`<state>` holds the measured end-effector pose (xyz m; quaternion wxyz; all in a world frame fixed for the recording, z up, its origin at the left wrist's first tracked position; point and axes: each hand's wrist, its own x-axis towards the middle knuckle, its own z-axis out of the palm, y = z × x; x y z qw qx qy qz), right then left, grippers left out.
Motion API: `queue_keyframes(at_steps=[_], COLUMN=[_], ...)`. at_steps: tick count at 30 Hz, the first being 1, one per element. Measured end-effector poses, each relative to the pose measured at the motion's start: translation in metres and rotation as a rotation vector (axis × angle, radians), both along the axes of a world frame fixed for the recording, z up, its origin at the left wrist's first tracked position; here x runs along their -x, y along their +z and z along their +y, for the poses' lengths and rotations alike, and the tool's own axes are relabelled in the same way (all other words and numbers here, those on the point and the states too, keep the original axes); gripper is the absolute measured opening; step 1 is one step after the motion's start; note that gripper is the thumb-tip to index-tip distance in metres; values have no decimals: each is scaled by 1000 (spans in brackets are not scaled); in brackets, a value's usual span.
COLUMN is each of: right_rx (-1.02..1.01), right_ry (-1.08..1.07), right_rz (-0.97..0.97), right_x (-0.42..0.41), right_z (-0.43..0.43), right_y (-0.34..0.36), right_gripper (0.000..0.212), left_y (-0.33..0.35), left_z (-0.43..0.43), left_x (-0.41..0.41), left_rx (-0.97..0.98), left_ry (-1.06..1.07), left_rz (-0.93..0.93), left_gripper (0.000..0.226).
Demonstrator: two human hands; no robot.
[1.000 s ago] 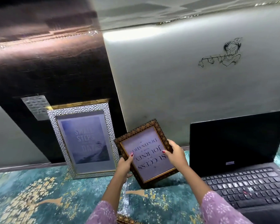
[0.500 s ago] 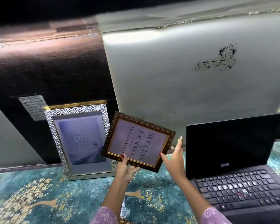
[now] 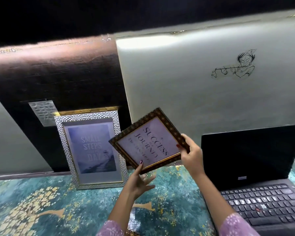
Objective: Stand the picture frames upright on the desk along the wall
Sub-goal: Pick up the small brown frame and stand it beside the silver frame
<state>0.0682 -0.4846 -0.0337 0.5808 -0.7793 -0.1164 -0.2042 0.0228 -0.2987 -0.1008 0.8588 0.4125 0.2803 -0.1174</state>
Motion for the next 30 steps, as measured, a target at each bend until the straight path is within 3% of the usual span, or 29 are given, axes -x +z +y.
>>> queue_keyframes(at_steps=[4,6,9,10,14,17,20,22,23,26,30], right_rx=[335,518,661,702,903,796,404,176,159,331,290], right_ry=[-10,47,84,96,223,259,57,-5,8,90,30], right_rz=[-214,-271,-278,-255,-105,-55,-7,205,336,554,677], right_x=[-12,-17,-26,-29,-45,-56,-58,-52,-49,-35,-28], right_z=[-17,-19,-19,-18,-10,-6,-8,-7,-4,9,8], right_y=[47,60,62,62,58,47,28,13,0,-41,-67], right_gripper=[52,54,54,52,44,38,71,89,90,72,43], left_y=[1,-1,-8,-5,3,11,7,6,6,9,10], left_z=[21,28,30,29,18,9,8,8,7,3,1], left_x=[4,3,3,3,-8,-17,-28,-34,-36,-44,-56], left_rx=[-210,-316,-477,-559,-897,-906,-770,-695,-664,-572,-599], left_ry=[-82,-67,50,75,-74,-62,145,261,296,327,175], left_rz=[-39,-54,-74,-113,-281,-332,-296,-210,-182,-152,-105], left_gripper=[29,18,56,59,27,11,23,22,19,14,13])
